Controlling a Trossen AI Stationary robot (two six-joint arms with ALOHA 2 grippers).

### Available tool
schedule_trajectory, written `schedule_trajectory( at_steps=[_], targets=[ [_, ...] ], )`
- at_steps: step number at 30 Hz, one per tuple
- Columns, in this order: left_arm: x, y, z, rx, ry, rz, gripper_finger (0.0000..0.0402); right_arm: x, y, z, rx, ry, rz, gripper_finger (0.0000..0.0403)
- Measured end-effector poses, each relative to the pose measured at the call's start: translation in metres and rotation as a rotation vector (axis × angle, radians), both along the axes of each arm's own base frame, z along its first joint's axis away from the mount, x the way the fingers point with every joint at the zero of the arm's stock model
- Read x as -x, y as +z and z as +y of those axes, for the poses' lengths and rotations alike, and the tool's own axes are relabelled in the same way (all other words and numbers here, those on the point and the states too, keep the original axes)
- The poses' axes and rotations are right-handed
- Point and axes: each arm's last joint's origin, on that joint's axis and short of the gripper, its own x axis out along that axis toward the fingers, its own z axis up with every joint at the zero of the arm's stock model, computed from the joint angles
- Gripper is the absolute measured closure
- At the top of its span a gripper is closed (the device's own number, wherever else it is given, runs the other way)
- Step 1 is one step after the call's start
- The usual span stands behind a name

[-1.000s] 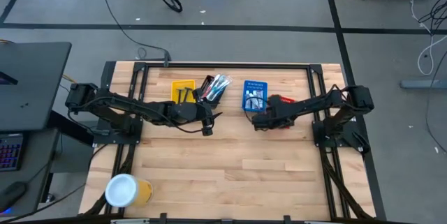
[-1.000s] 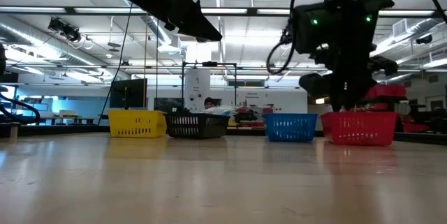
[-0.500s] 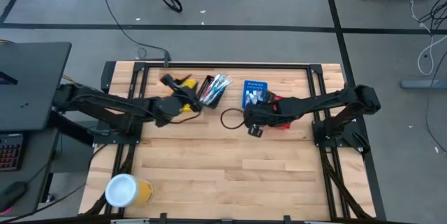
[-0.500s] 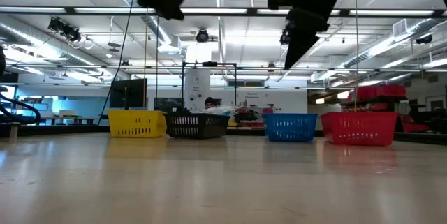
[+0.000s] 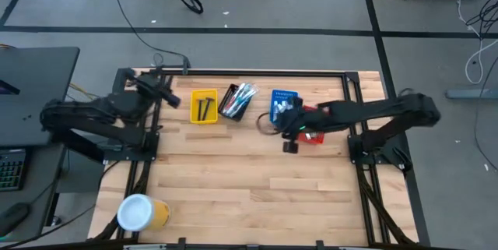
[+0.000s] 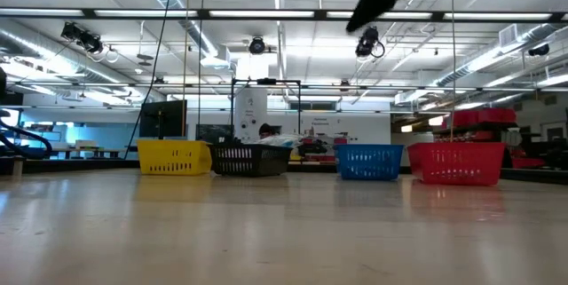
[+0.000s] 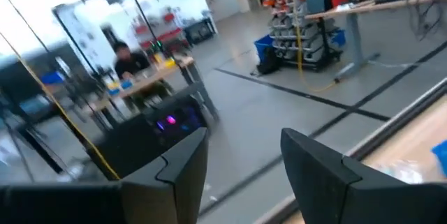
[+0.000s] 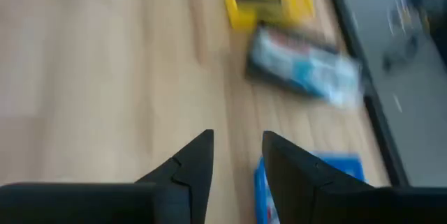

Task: Pick & Place Travel size toiletries
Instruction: Return to Home Position

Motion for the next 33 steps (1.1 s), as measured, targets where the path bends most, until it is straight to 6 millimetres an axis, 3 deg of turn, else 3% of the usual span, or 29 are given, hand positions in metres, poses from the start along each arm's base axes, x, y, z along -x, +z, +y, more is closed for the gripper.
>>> schedule_trajectory(
  at_steps=[5,8,15,20,28,33],
  targets=[
    [0.039,-0.016,0.002,0.134,-0.125,-0.077,0.0213,0.037,0.049,-0.006,-0.085,0.195,-0.21,0.0272],
    [0.047,-0.029,0.002,0.181,-0.182,-0.107,0.0213,0.059,0.055,-0.013,-0.117,0.284,-0.315,0.0272],
    [0.058,-0.069,0.006,0.172,0.009,-0.221,0.0213,0.1,0.016,-0.026,-0.108,0.28,-0.51,0.0272],
    [0.058,-0.095,0.005,0.193,-0.037,-0.217,0.0213,0.135,-0.006,-0.033,-0.129,0.314,-0.637,0.0272],
    [0.055,-0.108,0.003,0.2,-0.144,-0.206,0.0213,0.175,-0.049,-0.035,-0.166,0.299,-0.741,0.0272],
    [0.05,-0.113,0.003,0.187,-0.154,-0.228,0.0213,0.192,-0.064,-0.034,-0.137,0.297,-0.808,0.0272]
  ],
)
